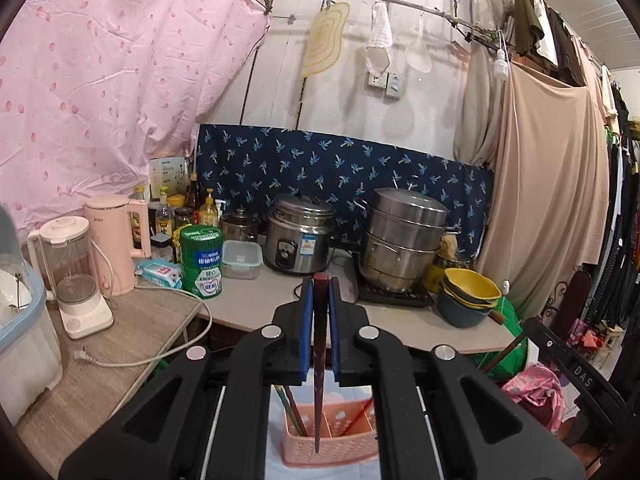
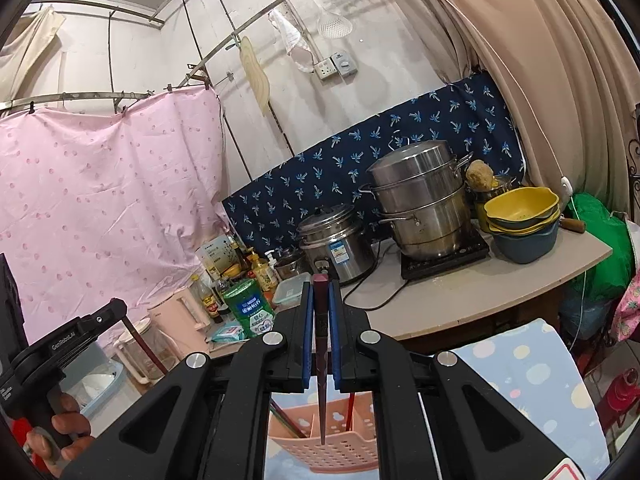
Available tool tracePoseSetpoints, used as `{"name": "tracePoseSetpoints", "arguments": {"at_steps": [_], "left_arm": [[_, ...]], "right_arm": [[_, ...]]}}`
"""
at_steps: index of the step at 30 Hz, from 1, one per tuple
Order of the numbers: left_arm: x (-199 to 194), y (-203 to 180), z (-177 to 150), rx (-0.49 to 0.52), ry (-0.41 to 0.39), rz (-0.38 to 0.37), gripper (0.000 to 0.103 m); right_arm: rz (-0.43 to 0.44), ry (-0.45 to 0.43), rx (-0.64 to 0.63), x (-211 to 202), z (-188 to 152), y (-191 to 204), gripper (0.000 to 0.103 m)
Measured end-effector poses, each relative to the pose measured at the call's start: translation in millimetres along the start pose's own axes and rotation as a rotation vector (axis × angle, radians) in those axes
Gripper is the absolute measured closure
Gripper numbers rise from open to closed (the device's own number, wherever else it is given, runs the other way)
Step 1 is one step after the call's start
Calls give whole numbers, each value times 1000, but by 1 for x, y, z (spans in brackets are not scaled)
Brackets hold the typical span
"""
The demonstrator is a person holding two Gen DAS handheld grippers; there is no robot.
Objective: Organize utensils
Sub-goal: 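Lift both held chopsticks and carry them over the pink basket, then lower the chopsticks into the pink basket and open both tools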
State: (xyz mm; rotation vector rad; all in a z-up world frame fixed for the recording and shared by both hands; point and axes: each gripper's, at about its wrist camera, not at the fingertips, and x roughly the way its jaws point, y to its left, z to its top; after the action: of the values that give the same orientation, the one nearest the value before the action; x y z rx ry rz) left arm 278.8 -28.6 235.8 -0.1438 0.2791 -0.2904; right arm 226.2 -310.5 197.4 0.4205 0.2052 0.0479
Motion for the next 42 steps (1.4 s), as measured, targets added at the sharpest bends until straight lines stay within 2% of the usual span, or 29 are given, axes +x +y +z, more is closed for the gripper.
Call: {"name": "tracePoseSetpoints", "arguments": {"at_steps": [6, 14, 23, 27, 28, 30, 32, 34, 36, 42], "left_arm": [[31, -4, 4, 34, -12, 34, 96], [61, 0, -25, 38, 53, 44, 96], [81, 7, -47, 24, 112, 47, 96], [81, 11, -53, 17, 122, 52, 96], [80, 11, -54, 14, 126, 52, 95], [80, 13, -57, 9, 137, 50, 91], [79, 16, -60, 7, 142, 56, 85], [77, 17, -63, 5, 144, 61, 75], [75, 19, -66, 1, 146, 62, 71], [66, 21, -81, 0, 171, 63, 69]], "right_arm": [[-10, 4, 15, 34, -4, -4, 96], [-36, 94, -5, 74, -31, -13, 96], [-54, 159, -34, 93, -58, -16, 95], [-56, 165, -31, 93, -62, -18, 88], [-57, 169, -33, 93, -62, -17, 87], [-57, 175, -34, 93, -63, -17, 80], [-59, 167, -35, 90, -64, -17, 68], [-62, 162, -40, 88, -66, -16, 67], [-57, 170, -42, 87, -67, -16, 67], [-45, 189, -45, 74, -76, -14, 67]]}}
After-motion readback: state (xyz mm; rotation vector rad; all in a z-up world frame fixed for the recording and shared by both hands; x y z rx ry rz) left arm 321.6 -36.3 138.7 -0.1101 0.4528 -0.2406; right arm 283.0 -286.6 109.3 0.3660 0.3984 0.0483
